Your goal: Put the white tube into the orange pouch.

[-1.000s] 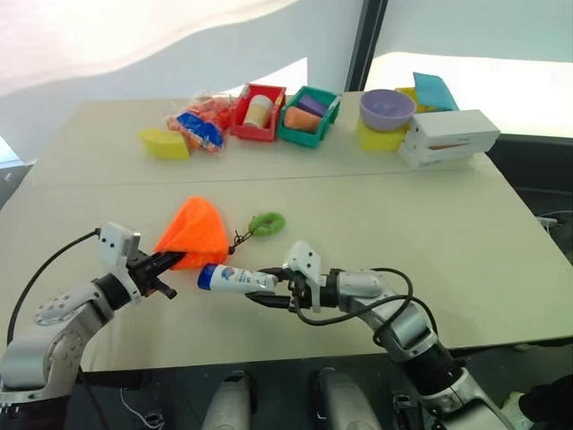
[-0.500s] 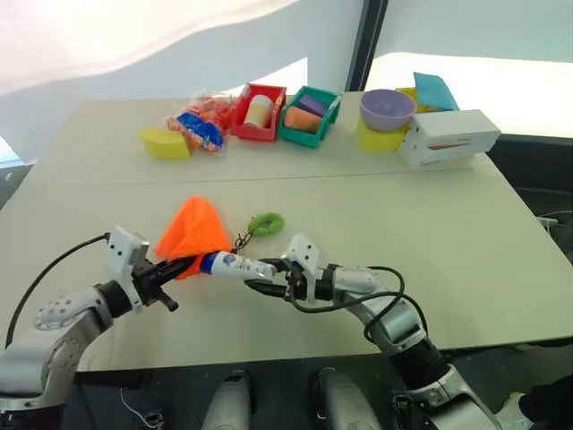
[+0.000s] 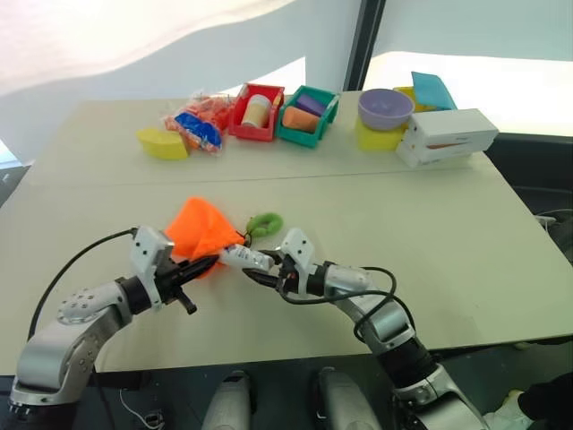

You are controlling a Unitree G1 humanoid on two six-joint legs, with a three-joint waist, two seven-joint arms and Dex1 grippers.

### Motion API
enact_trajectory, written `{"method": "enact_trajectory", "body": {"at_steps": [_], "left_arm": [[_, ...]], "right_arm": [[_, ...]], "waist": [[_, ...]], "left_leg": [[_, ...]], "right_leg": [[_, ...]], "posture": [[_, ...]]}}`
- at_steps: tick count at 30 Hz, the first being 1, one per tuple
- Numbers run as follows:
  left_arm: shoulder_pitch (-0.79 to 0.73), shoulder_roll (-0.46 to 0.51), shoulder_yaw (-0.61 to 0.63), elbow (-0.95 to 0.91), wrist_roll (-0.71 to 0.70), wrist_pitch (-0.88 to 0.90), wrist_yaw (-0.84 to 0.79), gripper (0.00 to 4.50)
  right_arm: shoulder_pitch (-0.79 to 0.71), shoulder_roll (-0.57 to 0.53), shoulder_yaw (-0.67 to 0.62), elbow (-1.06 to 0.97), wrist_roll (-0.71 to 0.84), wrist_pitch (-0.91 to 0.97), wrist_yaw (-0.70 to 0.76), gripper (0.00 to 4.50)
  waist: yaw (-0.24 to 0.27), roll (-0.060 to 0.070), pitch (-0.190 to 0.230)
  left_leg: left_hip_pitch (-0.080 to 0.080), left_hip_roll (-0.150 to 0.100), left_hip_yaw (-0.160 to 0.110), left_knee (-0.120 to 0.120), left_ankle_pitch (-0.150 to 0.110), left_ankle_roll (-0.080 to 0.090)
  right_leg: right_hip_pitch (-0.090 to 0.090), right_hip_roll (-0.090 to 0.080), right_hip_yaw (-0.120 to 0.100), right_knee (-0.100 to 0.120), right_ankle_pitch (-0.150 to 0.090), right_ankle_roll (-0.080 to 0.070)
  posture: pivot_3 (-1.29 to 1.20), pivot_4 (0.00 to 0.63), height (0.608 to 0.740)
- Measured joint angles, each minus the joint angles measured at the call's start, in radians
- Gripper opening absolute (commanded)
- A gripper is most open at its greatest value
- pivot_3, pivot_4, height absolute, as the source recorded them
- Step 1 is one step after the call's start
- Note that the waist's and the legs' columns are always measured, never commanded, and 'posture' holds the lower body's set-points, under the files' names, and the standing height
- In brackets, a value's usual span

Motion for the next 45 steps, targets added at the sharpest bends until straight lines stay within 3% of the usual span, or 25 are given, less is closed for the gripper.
{"method": "enact_trajectory", "body": {"at_steps": [20,26,27,31,41,45], "left_arm": [[-0.031,-0.003,-0.129,-0.116,0.017,0.058,0.032,0.0],[0.005,-0.001,-0.122,-0.117,0.02,0.052,0.013,0.0],[0.012,-0.001,-0.121,-0.117,0.017,0.051,0.003,0.0],[0.041,-0.015,-0.096,-0.113,-0.018,0.047,-0.014,0.0],[0.072,-0.028,0.101,0.006,-0.055,0.045,0.011,0.0],[0.073,-0.027,0.146,0.04,-0.067,0.046,0.01,0.0]], "right_arm": [[-0.209,0.137,0.041,0.211,-0.133,-0.033,-0.093,1.64],[-0.22,0.129,0.029,0.238,-0.153,-0.023,-0.08,4.36],[-0.216,0.119,0.029,0.228,-0.154,-0.019,-0.072,4.48],[-0.17,0.078,0.027,0.133,-0.143,0.01,-0.03,4.48],[-0.058,-0.07,-0.005,-0.087,-0.017,0.1,0.103,4.48],[-0.033,-0.094,-0.017,-0.109,0.004,0.119,0.104,3.17]], "waist": [[-0.002,0.0,0.0],[-0.002,0.0,0.0],[-0.001,0.0,0.0],[-0.001,0.0,0.0],[-0.001,0.0,0.0],[-0.001,0.0,0.0]], "left_leg": [[0.0,0.0,0.0,0.0,0.0,0.0],[0.0,0.0,0.0,0.0,0.0,0.0],[0.0,0.0,0.0,0.0,0.0,0.0],[0.0,0.0,0.0,0.0,0.0,0.0],[0.0,0.001,0.0,0.0,0.0,0.0],[0.001,0.001,0.0,0.0,0.0,0.0]], "right_leg": [[-0.001,0.001,0.001,0.002,0.0,0.0],[-0.001,0.001,0.001,0.002,0.0,0.0],[-0.001,0.0,0.001,0.002,0.0,0.0],[-0.001,0.0,0.001,0.002,0.0,0.0],[-0.001,0.002,0.001,0.002,0.0,0.0],[-0.001,0.002,0.001,0.002,0.0,0.0]], "posture": [[0.0,0.15,0.74],[0.0,0.15,0.74],[0.0,0.15,0.74],[0.0,0.15,0.74],[0.0,0.15,0.74],[0.0,0.15,0.74]]}}
